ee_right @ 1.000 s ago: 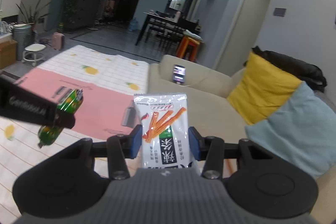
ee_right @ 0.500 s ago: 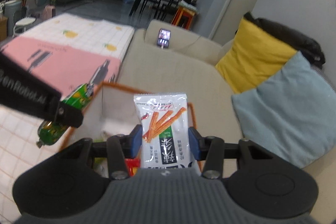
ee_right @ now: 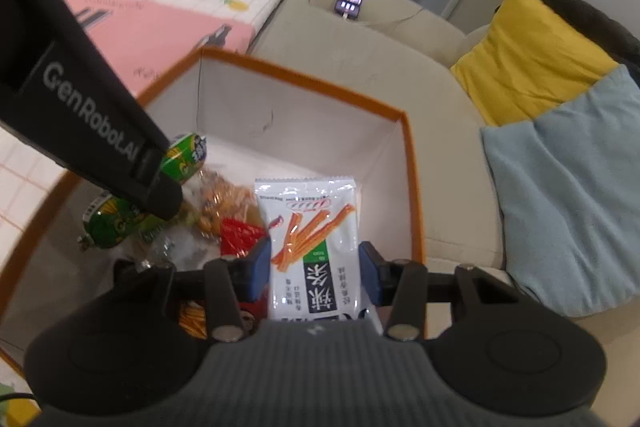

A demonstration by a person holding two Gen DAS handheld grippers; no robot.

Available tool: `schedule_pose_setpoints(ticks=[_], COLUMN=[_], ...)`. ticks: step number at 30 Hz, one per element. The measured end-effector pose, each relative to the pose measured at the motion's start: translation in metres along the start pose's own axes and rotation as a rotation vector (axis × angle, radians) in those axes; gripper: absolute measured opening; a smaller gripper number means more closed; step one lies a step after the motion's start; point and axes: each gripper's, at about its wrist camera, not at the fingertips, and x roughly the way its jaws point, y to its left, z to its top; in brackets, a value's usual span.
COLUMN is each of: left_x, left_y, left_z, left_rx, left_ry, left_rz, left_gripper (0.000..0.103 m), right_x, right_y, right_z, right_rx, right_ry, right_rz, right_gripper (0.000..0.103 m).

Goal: Organize snacks

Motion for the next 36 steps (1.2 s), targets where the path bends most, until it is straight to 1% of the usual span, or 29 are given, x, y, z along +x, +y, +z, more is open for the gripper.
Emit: schedule_pose_setpoints(ticks=[7, 10, 12, 14, 16, 17, 19, 21, 24, 25, 27, 29, 32, 36], left_x=[0.007, 0.007, 0.004, 0.0, -0.005, -0.008, -0.016, -0.026, -0.044, -0.051, -0.068, -0.087, -0.118, -0.162], left_y=[0.0, 0.002, 0.002, 0.003, 0.003, 0.003, 0.006, 0.009, 0.016, 0.018, 0.023, 0.029, 0.043, 0.063], left_z=[0.0, 0.002, 0.002, 0.003, 0.004, 0.004, 0.004, 0.004, 0.005, 0.006, 0.008, 0.009, 0.01, 0.007], left_rx=[-0.019, -0.023, -0.03, -0.027, -0.022, -0.024, -0.035, -0.042, -0.042, -0.035, -0.019, 0.009, 0.039, 0.112], left_ry=[0.05, 0.057, 0.047, 0.039, 0.034, 0.029, 0.011, -0.008, -0.051, -0.069, -0.116, -0.179, -0.284, -0.412], left_rz=[-0.001, -0.004, -0.007, -0.018, -0.026, -0.028, -0.035, -0.043, -0.044, -0.041, -0.033, -0.029, -0.002, 0.055], left_gripper=[0.025, 0.025, 0.025, 0.029, 0.046, 0.049, 0.055, 0.057, 0.057, 0.057, 0.057, 0.057, 0.057, 0.057], right_x=[0.016, 0.021, 0.018, 0.016, 0.013, 0.011, 0.008, 0.002, -0.011, -0.017, -0.03, -0.045, -0.072, -0.111], right_y=[-0.007, -0.01, -0.006, -0.005, -0.005, -0.004, -0.004, -0.004, -0.005, -0.005, -0.005, -0.004, 0.001, 0.02], right_z=[0.003, 0.005, 0.006, 0.007, 0.009, 0.01, 0.013, 0.015, 0.022, 0.025, 0.031, 0.039, 0.05, 0.065], right_rx=[-0.008, -0.022, -0.028, -0.027, -0.024, -0.028, -0.028, -0.022, -0.016, -0.012, 0.0, 0.019, 0.039, 0.054], right_ry=[0.033, 0.045, 0.058, 0.072, 0.079, 0.079, 0.084, 0.084, 0.065, 0.055, 0.03, 0.001, -0.061, -0.156], right_rz=[0.006, 0.014, 0.013, 0.025, 0.034, 0.031, 0.03, 0.034, 0.029, 0.026, 0.024, 0.022, 0.021, 0.009], right_gripper=[0.045, 0.046, 0.047, 0.047, 0.053, 0.054, 0.059, 0.066, 0.068, 0.07, 0.071, 0.072, 0.077, 0.078])
